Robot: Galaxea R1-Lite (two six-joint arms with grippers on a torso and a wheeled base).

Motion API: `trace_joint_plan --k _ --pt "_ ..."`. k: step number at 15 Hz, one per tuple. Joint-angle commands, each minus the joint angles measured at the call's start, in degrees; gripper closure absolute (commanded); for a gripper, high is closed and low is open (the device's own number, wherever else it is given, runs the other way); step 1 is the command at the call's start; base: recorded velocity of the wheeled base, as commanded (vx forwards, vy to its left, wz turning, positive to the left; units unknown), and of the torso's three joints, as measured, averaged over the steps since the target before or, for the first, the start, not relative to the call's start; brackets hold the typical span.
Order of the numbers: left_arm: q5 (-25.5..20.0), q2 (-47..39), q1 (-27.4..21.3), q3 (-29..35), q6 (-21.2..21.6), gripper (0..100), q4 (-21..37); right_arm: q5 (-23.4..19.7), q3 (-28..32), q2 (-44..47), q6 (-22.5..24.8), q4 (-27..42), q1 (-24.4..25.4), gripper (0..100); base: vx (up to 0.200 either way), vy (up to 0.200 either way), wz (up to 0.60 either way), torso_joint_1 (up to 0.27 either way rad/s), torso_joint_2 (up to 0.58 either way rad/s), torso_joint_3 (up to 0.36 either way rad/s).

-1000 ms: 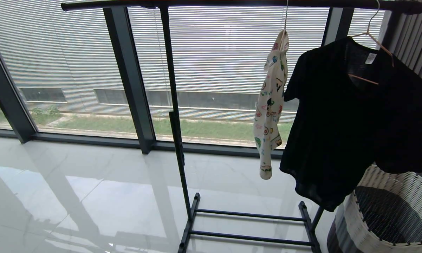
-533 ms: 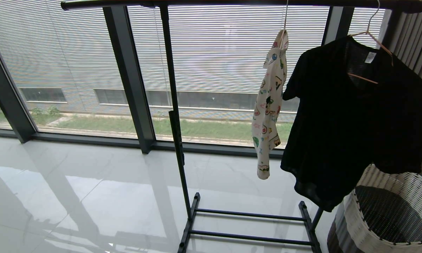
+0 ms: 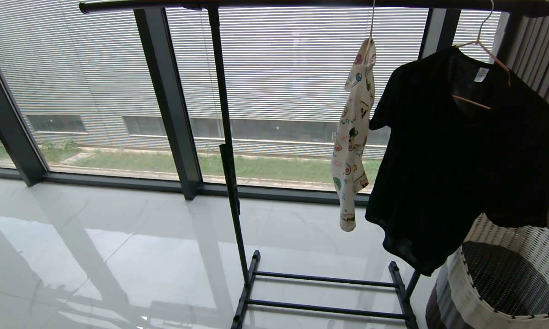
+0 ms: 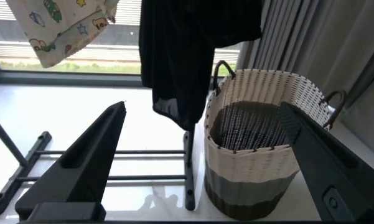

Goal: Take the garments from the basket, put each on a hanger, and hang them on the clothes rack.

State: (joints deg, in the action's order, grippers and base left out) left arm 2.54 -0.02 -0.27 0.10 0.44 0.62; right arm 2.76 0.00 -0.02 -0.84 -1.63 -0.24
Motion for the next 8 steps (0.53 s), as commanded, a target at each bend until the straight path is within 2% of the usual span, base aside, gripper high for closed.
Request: trace_joint_plan --k 1,8 --pt "0.01 0.02 0.00 -0.01 0.00 0 -0.01 0.06 0.00 0.02 -0.04 -0.04 0.07 0 0.000 0.000 0.00 0.000 0.00 0.000" --pt "0.01 0.02 0.00 -0.01 0.00 0 -0.01 -0.03 0.00 0.02 0.05 0.05 -0.02 0 0.000 0.000 0.00 0.000 0.00 0.000"
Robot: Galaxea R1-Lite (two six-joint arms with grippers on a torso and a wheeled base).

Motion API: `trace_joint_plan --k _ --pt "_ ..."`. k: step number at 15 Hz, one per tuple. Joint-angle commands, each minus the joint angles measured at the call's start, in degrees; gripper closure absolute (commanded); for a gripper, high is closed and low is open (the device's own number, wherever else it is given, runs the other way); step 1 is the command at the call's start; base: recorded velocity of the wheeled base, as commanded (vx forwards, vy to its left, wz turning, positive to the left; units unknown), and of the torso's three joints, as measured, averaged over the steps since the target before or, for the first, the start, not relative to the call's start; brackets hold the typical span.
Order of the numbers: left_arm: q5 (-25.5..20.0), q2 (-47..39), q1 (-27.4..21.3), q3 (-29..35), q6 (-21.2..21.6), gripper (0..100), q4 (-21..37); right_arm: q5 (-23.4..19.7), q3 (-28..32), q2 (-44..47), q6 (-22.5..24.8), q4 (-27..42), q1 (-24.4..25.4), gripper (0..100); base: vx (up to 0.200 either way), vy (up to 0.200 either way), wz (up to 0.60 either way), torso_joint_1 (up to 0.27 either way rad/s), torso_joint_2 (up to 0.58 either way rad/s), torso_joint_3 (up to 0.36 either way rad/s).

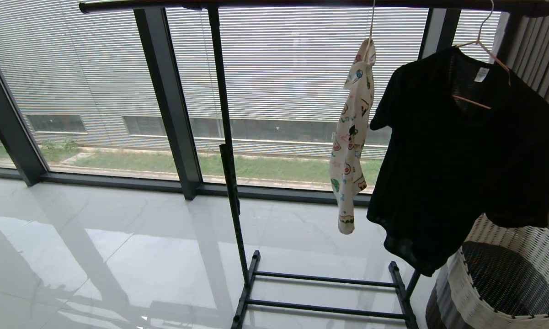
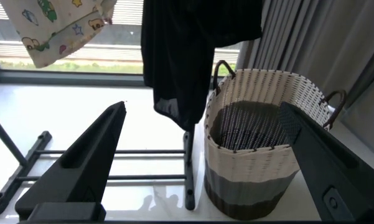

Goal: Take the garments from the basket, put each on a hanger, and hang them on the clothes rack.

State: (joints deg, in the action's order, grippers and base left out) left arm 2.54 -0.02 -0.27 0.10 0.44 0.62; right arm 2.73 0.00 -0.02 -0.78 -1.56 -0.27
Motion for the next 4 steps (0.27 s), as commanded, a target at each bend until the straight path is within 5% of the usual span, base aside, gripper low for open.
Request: trace_joint_plan --k 1,4 --pt "0.01 0.02 0.00 -0.01 0.00 0 -0.01 0.08 0.00 0.02 -0.10 -0.02 0.00 0 0.000 0.000 0.00 0.000 0.00 0.000" --pt "0.01 0.02 0.00 -0.01 0.00 0 -0.01 0.17 0.00 0.02 -0.01 0.07 0.00 0 0.000 0.000 0.00 0.000 0.00 0.000"
